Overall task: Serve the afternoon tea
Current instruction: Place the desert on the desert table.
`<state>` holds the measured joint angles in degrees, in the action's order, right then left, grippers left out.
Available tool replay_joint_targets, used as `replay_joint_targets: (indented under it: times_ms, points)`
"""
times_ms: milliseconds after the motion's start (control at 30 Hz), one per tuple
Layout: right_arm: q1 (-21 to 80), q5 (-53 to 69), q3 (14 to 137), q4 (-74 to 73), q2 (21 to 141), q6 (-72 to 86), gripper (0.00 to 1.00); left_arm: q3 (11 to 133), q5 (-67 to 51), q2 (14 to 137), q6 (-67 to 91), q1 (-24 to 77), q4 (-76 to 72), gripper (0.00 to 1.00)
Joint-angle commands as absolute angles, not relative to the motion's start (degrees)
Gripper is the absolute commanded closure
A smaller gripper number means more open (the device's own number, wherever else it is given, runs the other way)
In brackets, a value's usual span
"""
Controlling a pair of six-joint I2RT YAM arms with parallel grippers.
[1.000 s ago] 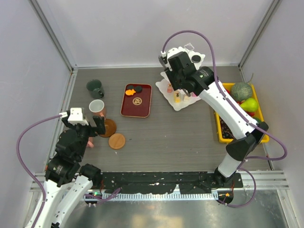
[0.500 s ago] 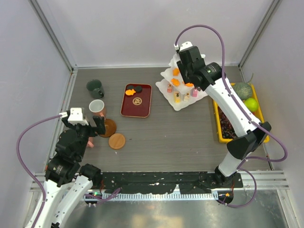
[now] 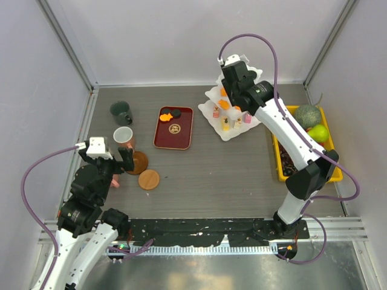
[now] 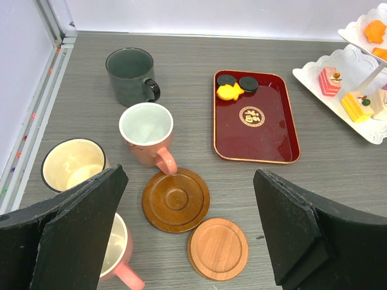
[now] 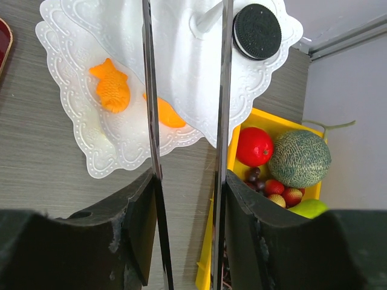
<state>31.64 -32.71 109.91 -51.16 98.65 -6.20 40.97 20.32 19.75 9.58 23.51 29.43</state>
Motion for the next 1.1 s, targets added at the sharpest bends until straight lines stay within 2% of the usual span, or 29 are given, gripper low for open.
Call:
replay_joint_targets:
  times_ms: [0,367,1067]
  points:
    - [31.46,-36.12,109.25,-46.93,98.26,-6.59,0.52,40.78,20.21,19.60,8.88,23.64,26.81,0.01]
    - [31.90,-37.26,108.72,-46.85,98.79,-6.68,0.46,40.78,20.21,19.69,8.79,23.64,26.72,0.01]
    - [37.70,-37.88,108.98,-44.47,94.66,-9.23,0.44,40.78,20.13,19.60,8.96,23.64,26.72,0.01]
